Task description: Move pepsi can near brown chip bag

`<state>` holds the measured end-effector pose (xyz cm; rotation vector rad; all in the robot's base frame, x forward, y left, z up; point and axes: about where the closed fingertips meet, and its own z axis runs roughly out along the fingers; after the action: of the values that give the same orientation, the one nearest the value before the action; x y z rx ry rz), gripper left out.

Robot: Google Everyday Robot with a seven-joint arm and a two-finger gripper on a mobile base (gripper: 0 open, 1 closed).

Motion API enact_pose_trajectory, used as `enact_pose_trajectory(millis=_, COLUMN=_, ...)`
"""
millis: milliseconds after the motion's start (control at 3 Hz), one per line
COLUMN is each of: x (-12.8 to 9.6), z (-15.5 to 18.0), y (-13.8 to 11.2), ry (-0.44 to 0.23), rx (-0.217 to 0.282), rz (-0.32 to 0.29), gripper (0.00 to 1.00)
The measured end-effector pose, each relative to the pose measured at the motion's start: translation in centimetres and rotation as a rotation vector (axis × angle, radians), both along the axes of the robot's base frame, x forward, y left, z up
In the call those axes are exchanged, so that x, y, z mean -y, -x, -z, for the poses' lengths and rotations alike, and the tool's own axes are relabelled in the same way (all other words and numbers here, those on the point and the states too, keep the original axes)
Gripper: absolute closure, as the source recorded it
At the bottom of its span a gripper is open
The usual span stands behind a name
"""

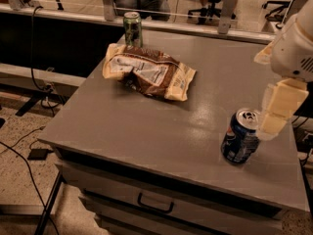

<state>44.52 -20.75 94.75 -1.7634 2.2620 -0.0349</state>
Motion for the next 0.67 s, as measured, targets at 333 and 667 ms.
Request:
enact_pose_trajectory(millis=333, x=-0.18, z=3.18, y=-0.42, ry=0.048, rx=-0.07, rz=0.006, gripper=0.02)
enact_pose_trajectory(millis=667, x=-0.3, z=2.92, y=-0.54, ry=0.041, rx=-0.059, rz=0.003, gripper=0.25)
